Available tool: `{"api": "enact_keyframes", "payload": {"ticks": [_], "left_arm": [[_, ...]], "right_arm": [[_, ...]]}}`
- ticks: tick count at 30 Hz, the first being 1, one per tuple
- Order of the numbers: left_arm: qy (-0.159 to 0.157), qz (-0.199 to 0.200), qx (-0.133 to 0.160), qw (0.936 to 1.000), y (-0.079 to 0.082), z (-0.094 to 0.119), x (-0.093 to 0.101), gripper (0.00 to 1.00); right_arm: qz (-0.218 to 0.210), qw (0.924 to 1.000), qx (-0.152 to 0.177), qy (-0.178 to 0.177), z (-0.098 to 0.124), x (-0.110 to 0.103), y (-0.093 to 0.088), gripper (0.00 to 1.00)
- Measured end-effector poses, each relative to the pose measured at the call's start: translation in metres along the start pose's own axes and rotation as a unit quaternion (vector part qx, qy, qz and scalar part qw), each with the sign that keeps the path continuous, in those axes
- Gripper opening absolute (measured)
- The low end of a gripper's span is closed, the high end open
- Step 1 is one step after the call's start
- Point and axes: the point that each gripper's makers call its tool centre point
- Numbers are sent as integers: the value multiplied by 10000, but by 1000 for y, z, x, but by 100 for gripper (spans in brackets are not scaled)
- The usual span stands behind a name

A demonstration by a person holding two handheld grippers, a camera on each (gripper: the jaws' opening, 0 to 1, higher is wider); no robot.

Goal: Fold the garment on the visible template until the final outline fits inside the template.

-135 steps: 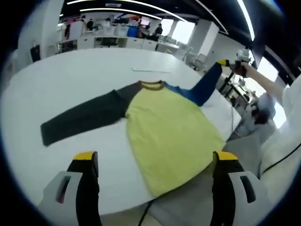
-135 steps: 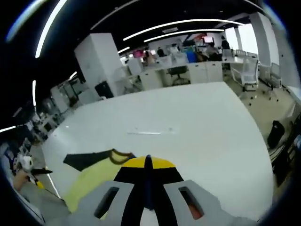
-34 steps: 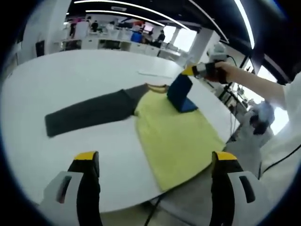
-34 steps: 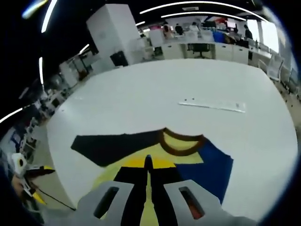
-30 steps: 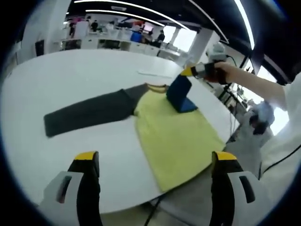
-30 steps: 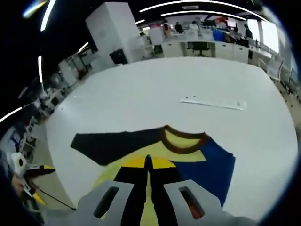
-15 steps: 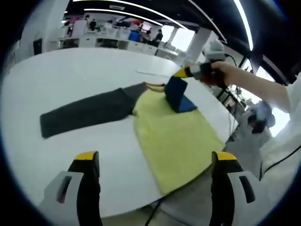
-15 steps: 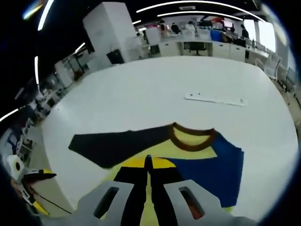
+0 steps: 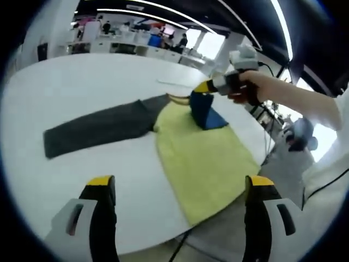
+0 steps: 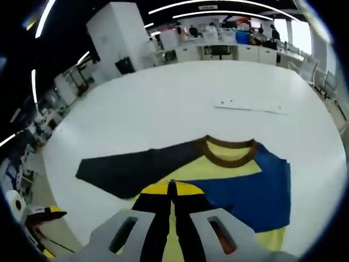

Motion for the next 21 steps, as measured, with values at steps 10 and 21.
{"api": "enact_keyframes", "payload": {"ticks": [10, 21], "left_arm": [[-37, 6, 25, 10000, 0, 0, -6, 95], [2, 33, -49, 10000, -5, -1, -11, 95]], "right_arm": [[-157, 9998, -125, -70, -17, -5, -6, 2], [-292, 9992, -258, -38, -31, -14, -16, 2]]}}
Point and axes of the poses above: the point that each gripper's makers call its tool centre point, and the gripper's own axes: z roughly backward along the fingers, x roughly to its right, y roughly out of its top, and after that the axes turned 13 degrees about z, right-handed
